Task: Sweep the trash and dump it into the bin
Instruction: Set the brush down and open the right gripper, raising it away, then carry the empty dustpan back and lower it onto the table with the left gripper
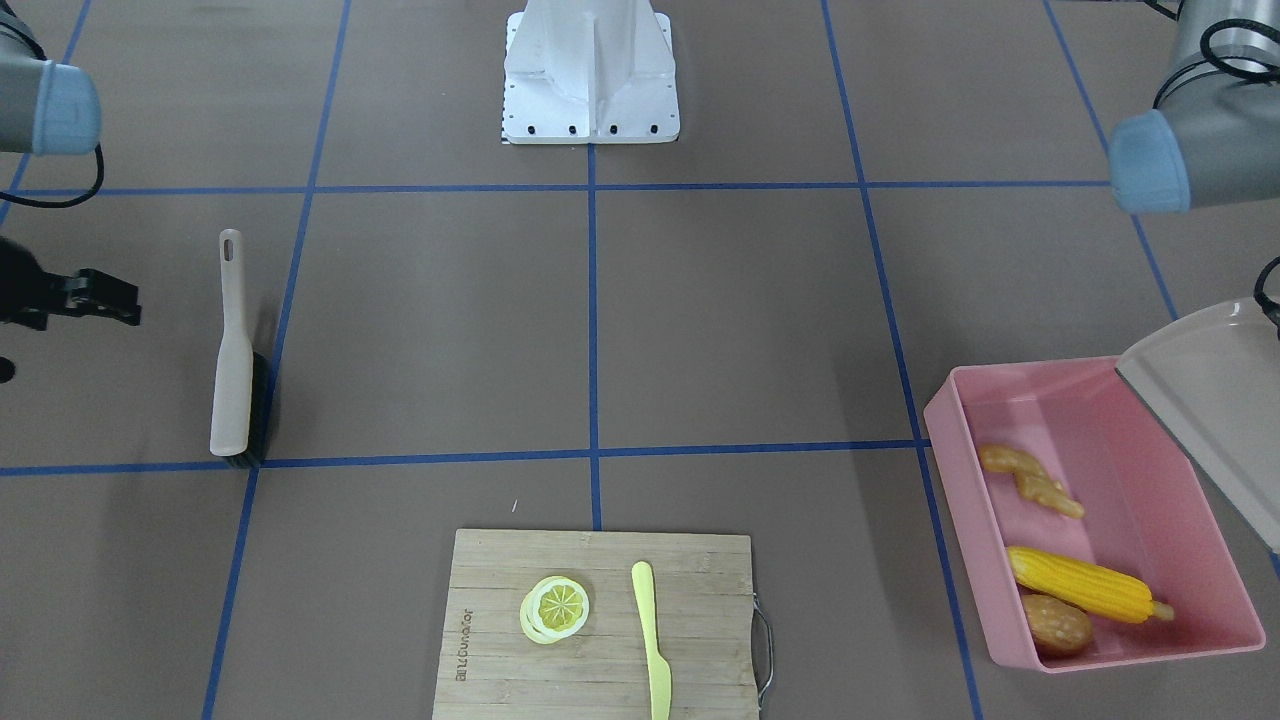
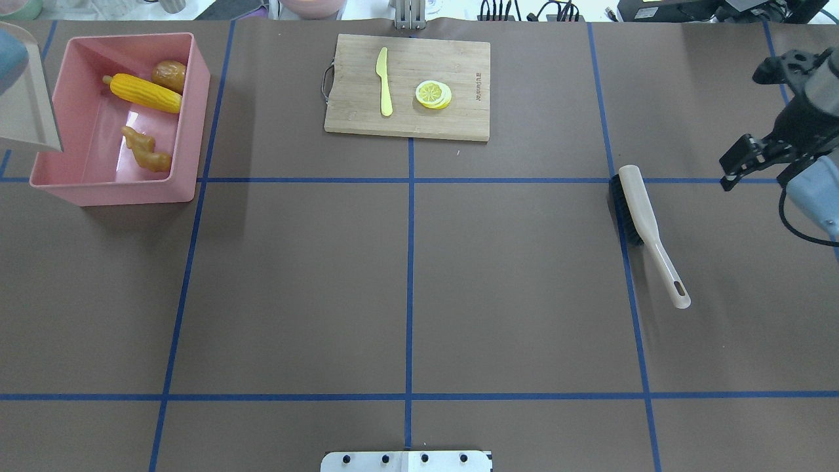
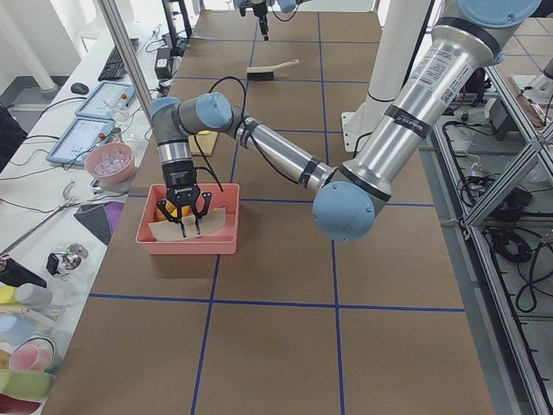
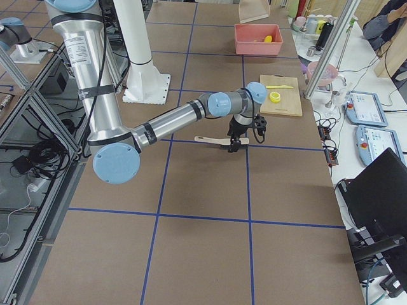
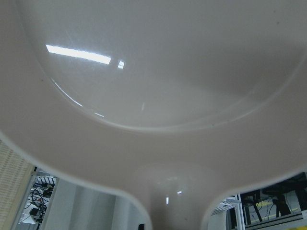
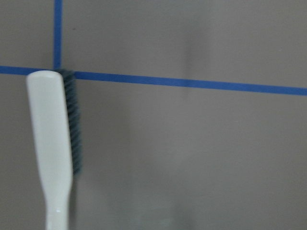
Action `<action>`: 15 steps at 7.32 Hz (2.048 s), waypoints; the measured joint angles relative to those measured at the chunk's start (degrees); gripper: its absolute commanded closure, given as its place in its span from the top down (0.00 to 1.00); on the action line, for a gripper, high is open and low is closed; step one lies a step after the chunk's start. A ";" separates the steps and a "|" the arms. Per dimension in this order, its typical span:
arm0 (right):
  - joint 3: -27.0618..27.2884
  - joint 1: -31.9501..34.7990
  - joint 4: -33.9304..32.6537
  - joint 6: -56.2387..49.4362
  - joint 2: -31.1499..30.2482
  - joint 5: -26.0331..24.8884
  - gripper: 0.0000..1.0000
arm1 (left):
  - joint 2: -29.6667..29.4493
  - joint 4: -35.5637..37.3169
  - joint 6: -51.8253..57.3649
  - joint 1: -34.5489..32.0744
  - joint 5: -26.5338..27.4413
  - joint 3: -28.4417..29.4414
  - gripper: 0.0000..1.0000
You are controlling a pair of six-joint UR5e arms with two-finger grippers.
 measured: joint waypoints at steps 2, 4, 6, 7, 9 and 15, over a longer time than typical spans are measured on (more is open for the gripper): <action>-0.11 7.48 0.23 -12.78 -5.77 -1.77 1.00 | 0.54 0.17 -6.39 -1.68 -7.64 -0.57 0.00; -0.13 13.57 0.41 -21.78 -11.81 -1.98 1.00 | 2.59 0.70 -13.20 -2.62 -15.97 -2.29 0.00; -0.14 16.58 0.51 -25.29 -14.84 -2.43 1.00 | 3.81 0.85 -22.11 -3.03 -24.55 -3.25 0.00; -0.33 17.03 1.48 -25.58 -15.50 -3.70 1.00 | 4.01 0.90 -25.90 -3.15 -27.15 -3.23 0.00; -3.81 17.26 8.72 -25.43 -16.52 -6.26 1.00 | 4.56 0.69 -35.40 -3.44 -32.30 -3.07 0.00; -6.69 17.34 15.63 -24.93 -15.41 -5.99 1.00 | -1.06 -6.35 -34.62 2.33 -39.24 -7.53 0.00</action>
